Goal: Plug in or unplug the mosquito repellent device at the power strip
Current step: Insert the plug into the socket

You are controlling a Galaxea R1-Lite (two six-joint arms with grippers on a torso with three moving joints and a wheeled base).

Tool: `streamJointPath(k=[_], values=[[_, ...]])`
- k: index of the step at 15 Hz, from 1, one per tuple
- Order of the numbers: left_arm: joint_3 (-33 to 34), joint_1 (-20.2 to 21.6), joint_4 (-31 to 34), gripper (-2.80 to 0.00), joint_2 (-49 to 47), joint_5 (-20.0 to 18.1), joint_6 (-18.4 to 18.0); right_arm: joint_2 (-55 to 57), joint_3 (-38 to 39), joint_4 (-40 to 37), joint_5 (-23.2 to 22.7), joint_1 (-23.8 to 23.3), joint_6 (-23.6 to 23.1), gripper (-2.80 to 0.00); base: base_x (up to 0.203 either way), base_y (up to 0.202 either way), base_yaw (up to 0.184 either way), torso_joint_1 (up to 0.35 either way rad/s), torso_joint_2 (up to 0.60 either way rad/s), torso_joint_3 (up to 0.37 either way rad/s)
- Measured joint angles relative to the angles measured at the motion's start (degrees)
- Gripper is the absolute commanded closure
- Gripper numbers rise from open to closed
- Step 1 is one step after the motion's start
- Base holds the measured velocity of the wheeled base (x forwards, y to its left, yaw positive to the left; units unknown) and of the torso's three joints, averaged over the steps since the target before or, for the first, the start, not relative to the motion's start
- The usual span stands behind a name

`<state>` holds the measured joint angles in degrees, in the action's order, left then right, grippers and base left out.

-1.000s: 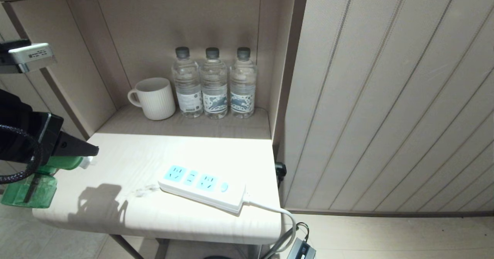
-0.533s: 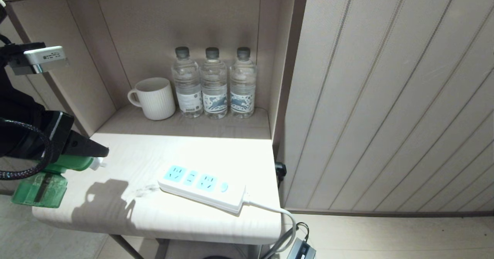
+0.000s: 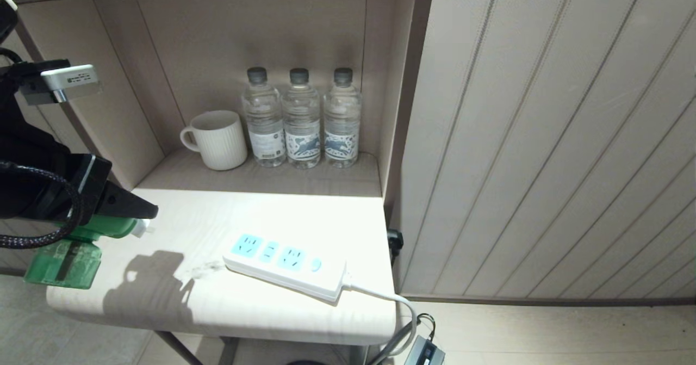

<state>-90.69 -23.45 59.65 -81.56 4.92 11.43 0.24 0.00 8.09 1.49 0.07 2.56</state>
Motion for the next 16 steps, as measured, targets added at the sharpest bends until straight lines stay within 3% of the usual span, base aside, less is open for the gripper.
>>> streamJointPath(k=[6, 13, 16], values=[[-0.29, -0.35, 0.15, 0.00, -0.17, -0.05, 0.00, 0.00, 0.00, 0.02, -0.09, 0.00, -0.11, 0.00, 0.000, 0.000, 0.000, 0.184, -0.45, -0.256], [-0.20, -5.78, 0.04, 0.00, -4.32, -0.49, 3.44, 0.00, 0.00, 0.02, -0.10, 0.00, -0.11, 0.00, 0.000, 0.000, 0.000, 0.230, -0.52, -0.288], [1.28, -6.24, -0.21, 0.00, -5.75, -0.75, 3.50, 0.02, 0.00, 0.04, -0.09, 0.00, -0.04, 0.00, 0.000, 0.000, 0.000, 0.218, -0.47, -0.250]])
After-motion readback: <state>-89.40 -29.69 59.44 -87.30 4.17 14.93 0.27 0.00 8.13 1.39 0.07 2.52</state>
